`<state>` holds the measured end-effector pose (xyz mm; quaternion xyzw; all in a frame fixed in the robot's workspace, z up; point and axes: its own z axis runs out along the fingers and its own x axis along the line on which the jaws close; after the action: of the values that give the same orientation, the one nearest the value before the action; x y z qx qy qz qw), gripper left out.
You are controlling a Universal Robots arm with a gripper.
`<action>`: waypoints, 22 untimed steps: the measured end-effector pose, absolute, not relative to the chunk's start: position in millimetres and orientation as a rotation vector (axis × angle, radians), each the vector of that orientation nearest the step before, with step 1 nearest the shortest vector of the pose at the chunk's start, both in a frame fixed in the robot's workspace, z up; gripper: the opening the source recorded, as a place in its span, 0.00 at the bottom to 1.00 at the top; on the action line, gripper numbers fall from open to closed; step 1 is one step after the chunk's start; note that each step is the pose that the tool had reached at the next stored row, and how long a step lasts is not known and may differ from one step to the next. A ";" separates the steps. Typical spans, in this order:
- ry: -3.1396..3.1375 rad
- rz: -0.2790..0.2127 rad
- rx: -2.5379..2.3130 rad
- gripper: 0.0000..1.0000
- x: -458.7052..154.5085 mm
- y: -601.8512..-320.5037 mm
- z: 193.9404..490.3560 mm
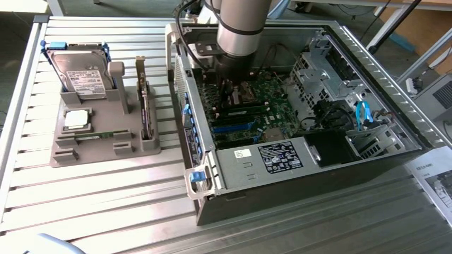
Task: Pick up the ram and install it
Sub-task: 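Press down the ram until it locks into place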
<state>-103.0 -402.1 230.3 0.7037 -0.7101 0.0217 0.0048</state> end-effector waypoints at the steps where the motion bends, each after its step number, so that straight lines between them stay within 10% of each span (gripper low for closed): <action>1: -2.224 0.068 2.204 0.10 -103.0 -402.1 230.2; 22: -2.222 0.071 2.203 0.10 -103.0 -402.1 253.4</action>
<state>-103.0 -402.1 253.4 0.7037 -0.7101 0.0228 0.0058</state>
